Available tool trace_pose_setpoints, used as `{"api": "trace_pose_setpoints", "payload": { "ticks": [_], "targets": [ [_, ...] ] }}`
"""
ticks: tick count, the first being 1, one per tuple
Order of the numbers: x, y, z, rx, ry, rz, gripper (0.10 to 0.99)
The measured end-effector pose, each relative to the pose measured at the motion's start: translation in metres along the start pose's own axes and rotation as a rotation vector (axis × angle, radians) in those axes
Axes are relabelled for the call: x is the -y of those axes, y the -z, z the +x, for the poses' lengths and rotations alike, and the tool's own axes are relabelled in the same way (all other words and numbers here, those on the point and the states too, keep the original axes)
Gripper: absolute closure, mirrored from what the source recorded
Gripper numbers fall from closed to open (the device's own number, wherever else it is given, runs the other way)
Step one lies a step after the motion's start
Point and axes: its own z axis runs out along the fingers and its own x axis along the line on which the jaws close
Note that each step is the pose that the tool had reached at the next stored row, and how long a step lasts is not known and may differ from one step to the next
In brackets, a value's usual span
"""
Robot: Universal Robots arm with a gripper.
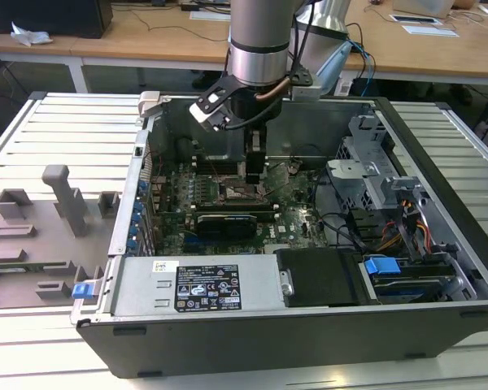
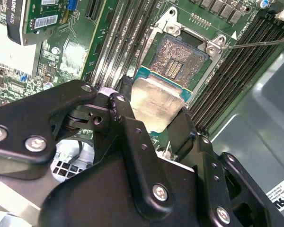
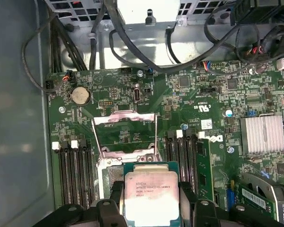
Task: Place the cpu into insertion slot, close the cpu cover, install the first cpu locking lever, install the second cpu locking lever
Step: 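Place the cpu into insertion slot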
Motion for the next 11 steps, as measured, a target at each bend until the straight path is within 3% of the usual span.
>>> {"api": "trace_pose_setpoints", "payload": {
  "ticks": [2, 5, 11],
  "targets": [
    [0.0, -0.0001, 0.0001, -0.0009, 0.018, 0.0, 0.541],
    [0.0, 0.0, 0.0001, -0.0054, 0.118, -0.003, 0.541],
    [0.0, 0.0, 0.0, -0.0054, 0.119, -0.003, 0.541]
  ]
}}
